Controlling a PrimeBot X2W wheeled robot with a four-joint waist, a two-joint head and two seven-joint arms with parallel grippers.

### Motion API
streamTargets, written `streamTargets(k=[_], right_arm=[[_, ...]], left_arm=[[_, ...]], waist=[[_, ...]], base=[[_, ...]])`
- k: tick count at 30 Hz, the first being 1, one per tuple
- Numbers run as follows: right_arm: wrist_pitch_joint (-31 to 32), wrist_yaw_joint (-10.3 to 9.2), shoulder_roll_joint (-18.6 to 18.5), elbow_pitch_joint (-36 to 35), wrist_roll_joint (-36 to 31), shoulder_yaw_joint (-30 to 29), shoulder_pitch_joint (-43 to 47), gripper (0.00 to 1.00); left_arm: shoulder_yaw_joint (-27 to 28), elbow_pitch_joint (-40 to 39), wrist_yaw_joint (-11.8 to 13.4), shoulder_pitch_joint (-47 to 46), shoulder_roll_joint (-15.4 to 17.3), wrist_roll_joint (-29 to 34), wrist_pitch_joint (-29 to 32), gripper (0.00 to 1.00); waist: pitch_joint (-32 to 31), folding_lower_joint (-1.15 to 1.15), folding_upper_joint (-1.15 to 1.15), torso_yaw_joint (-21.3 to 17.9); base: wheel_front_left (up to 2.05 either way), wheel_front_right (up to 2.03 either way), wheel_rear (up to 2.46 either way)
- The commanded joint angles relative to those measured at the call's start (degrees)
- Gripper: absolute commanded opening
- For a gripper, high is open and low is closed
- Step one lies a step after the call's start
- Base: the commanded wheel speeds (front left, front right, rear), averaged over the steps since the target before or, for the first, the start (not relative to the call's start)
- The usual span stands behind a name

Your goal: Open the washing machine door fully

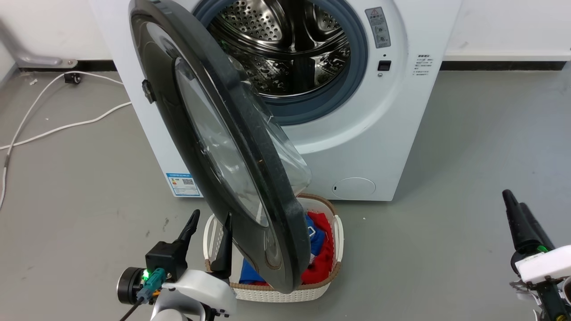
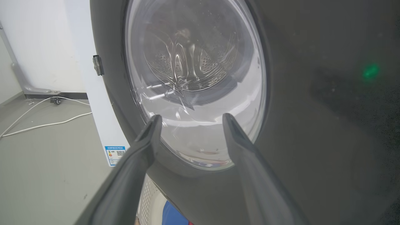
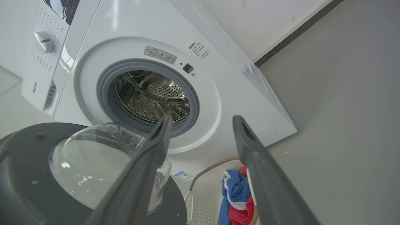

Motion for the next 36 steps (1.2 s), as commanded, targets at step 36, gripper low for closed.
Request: streamTargets(k=[36], right_arm=[[-13.1,0.06,6.8,-8.6,-48.2,4.7,7.4,1.0]], left_arm=[[3.1,-1.3,0.7,0.5,1.8,0.7,-0.1,1.0]], waist=[[0.8,0.01,0.0,-2.4]], base=[[0.0,0.0,0.0]])
